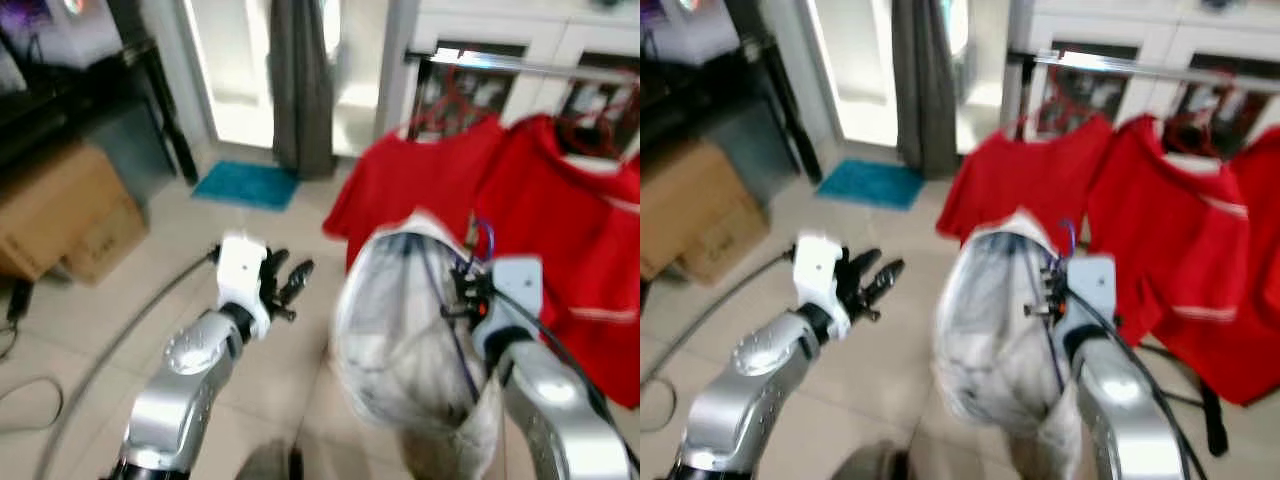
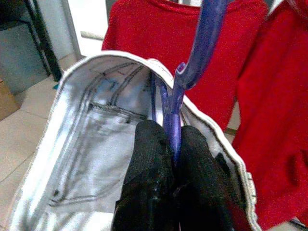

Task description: Hang hanger

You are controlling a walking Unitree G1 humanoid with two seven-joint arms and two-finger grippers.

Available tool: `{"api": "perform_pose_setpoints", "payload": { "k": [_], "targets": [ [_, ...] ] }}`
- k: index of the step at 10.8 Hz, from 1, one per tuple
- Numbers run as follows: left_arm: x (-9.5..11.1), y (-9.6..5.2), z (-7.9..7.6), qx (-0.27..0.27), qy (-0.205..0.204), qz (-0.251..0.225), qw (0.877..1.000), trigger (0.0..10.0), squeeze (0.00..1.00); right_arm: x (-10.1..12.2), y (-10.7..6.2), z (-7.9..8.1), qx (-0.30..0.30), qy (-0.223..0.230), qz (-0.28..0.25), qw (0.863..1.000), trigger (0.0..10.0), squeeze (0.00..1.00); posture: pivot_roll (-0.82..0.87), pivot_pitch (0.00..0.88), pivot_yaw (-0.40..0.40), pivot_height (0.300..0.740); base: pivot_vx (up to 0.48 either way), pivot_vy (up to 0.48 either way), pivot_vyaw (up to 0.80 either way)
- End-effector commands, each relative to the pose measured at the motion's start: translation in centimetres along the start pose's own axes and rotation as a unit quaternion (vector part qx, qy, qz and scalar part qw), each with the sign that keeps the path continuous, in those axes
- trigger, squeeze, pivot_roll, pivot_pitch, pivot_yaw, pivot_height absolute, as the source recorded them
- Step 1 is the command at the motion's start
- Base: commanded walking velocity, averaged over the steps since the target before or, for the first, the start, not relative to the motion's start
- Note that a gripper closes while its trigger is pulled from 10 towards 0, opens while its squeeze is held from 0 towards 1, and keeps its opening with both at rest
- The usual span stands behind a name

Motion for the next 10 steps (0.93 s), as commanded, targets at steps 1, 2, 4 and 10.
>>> {"api": "perform_pose_setpoints", "payload": {
  "k": [1,2,4,10],
  "targets": [
    [0.4,0.0,0.4,0.010,0.003,-0.004,1.000,10.0,0.00,1.6,0.0,0.0,-0.007,-0.001,-0.031,1.000,0.0,0.00,-0.01,0.000,-0.001,0.723,0.000,0.000,0.00],
    [0.4,-0.1,0.4,0.014,0.000,-0.005,1.000,10.0,0.00,1.7,0.0,0.5,-0.003,0.002,-0.027,1.000,0.0,0.00,0.00,0.000,-0.009,0.723,0.000,-0.364,0.00],
    [-0.1,0.0,0.0,0.011,0.005,0.002,1.000,10.0,0.00,1.8,0.0,0.8,0.008,0.007,-0.029,1.000,0.0,0.00,0.02,0.000,-0.010,0.723,0.000,-0.377,0.00],
    [1.1,1.1,-0.6,-0.018,0.041,-0.002,0.999,10.0,0.00,1.8,-0.5,0.0,-0.002,-0.006,-0.027,1.000,0.0,0.00,-0.03,0.000,0.011,0.723,0.000,-0.313,0.00]
  ]
}}
Point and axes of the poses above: a point about 5 cm out from each wrist's last joint towards the gripper, its own y axis pointing out of the wrist towards the gripper, its own x axis along the axis of the wrist's last joint, z = x × y, the point moved 3 cm from there along y, pointing out of the wrist towards the gripper, and after that the axes turned 12 degrees about -y, right-handed, at the moved point
